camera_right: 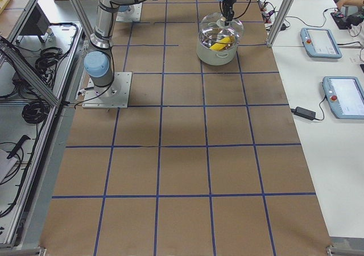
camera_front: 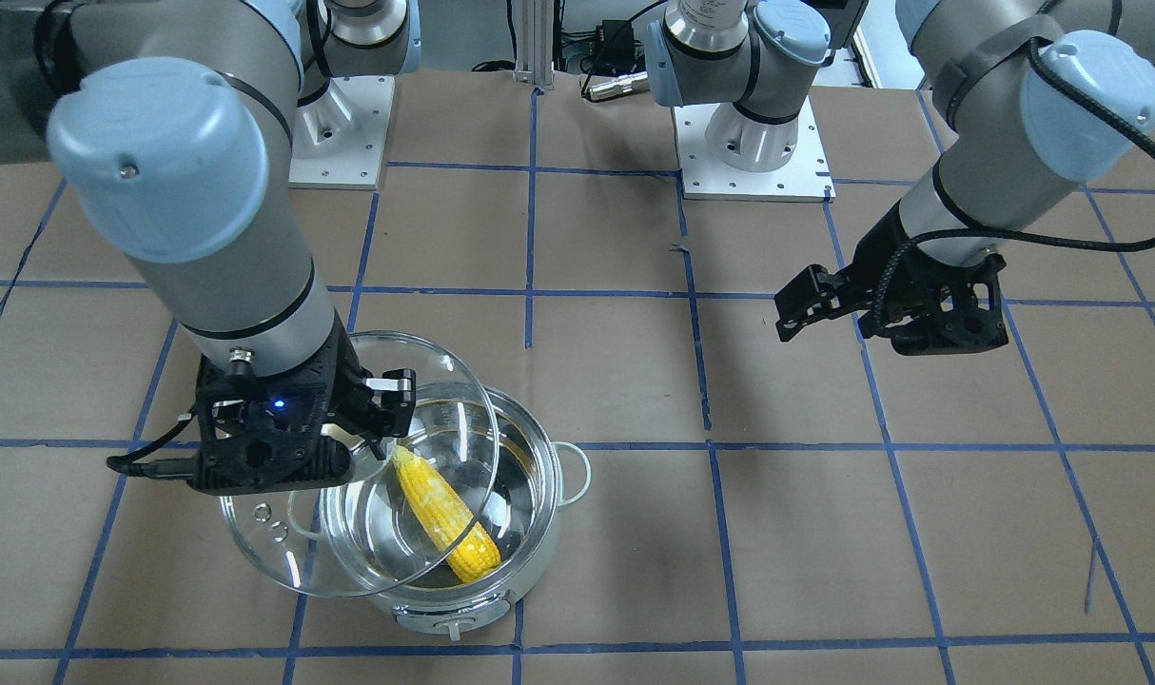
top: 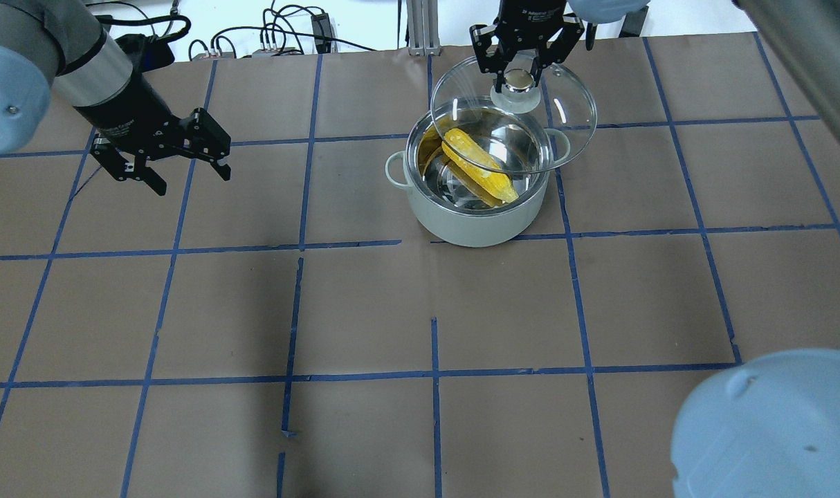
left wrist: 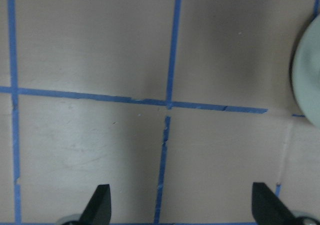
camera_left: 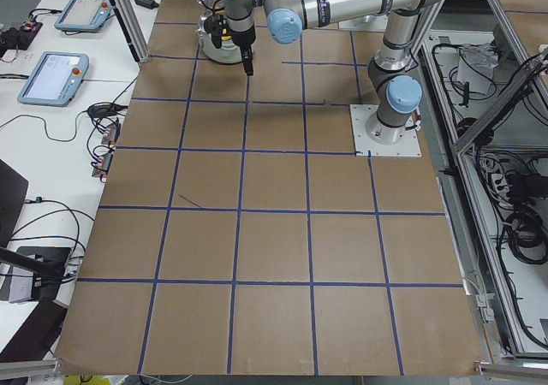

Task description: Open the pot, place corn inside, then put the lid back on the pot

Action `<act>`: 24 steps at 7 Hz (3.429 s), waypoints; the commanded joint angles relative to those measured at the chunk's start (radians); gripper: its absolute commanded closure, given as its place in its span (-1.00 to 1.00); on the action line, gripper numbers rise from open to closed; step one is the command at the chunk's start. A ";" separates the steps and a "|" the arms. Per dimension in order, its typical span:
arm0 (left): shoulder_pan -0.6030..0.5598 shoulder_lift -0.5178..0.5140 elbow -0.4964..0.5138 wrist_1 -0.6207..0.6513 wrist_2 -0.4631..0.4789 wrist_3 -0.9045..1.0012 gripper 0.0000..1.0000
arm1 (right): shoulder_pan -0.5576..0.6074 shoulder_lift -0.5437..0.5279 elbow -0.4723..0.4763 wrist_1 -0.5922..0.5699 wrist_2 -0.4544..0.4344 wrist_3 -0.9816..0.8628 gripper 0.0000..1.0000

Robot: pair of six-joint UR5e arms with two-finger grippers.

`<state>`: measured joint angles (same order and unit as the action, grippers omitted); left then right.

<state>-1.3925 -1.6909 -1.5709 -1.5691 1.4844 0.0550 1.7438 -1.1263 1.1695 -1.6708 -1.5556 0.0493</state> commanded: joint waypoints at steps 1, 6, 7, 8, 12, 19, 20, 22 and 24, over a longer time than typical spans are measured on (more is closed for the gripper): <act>-0.006 -0.016 0.109 -0.069 0.014 0.003 -1.00 | 0.023 -0.004 0.074 -0.065 0.003 0.003 0.57; -0.092 -0.020 0.101 -0.054 0.014 -0.064 -1.00 | 0.042 0.007 0.140 -0.177 0.017 0.014 0.58; -0.092 -0.018 0.100 -0.054 0.013 -0.063 -1.00 | 0.042 0.007 0.145 -0.187 0.037 0.015 0.58; -0.092 -0.018 0.106 -0.057 0.011 -0.061 -1.00 | 0.043 0.007 0.145 -0.187 0.037 0.015 0.58; -0.091 -0.018 0.114 -0.058 -0.001 -0.064 -1.00 | 0.043 0.033 0.145 -0.204 0.037 0.015 0.58; -0.091 0.010 0.098 -0.072 0.013 -0.057 -1.00 | 0.042 0.040 0.145 -0.204 0.035 0.006 0.57; -0.091 -0.004 0.109 -0.071 0.011 -0.057 -1.00 | 0.042 0.042 0.142 -0.205 0.035 -0.002 0.43; -0.091 -0.018 0.101 -0.062 0.002 -0.057 -1.00 | 0.040 0.049 0.137 -0.233 0.035 -0.014 -0.30; -0.089 -0.013 0.095 -0.068 0.011 -0.057 -1.00 | 0.033 0.049 0.134 -0.233 0.035 -0.029 -0.61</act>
<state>-1.4831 -1.7061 -1.4715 -1.6341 1.4930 -0.0015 1.7811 -1.0773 1.3060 -1.9024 -1.5202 0.0271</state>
